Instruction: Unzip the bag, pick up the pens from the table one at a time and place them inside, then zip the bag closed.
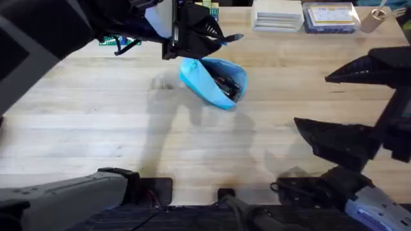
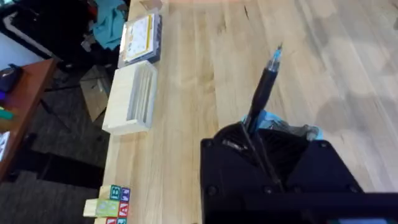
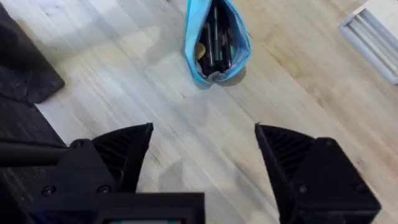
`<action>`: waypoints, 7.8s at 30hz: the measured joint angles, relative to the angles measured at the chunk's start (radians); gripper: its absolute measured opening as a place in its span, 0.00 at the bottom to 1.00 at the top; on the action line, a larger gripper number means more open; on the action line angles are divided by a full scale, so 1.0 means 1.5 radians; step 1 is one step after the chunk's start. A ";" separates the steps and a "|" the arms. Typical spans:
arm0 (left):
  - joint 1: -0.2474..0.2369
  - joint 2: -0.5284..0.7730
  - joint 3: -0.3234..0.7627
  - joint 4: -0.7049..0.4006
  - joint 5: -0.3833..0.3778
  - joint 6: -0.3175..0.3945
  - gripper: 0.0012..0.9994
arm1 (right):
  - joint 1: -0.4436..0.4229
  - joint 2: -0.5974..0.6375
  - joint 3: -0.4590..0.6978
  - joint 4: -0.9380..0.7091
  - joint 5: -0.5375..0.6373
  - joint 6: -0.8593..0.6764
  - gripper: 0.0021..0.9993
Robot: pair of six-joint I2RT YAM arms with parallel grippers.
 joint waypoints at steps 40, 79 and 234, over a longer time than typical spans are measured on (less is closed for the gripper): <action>-0.002 0.185 0.000 0.032 -0.001 -0.004 0.04 | 0.000 0.000 0.000 0.000 0.000 0.000 1.00; -0.002 0.226 0.000 0.017 -0.051 -0.004 0.04 | 0.000 0.000 0.000 0.000 0.000 0.000 1.00; 0.314 -0.044 0.008 -0.153 -0.401 -0.493 0.99 | 0.225 0.406 0.127 0.073 0.235 0.636 1.00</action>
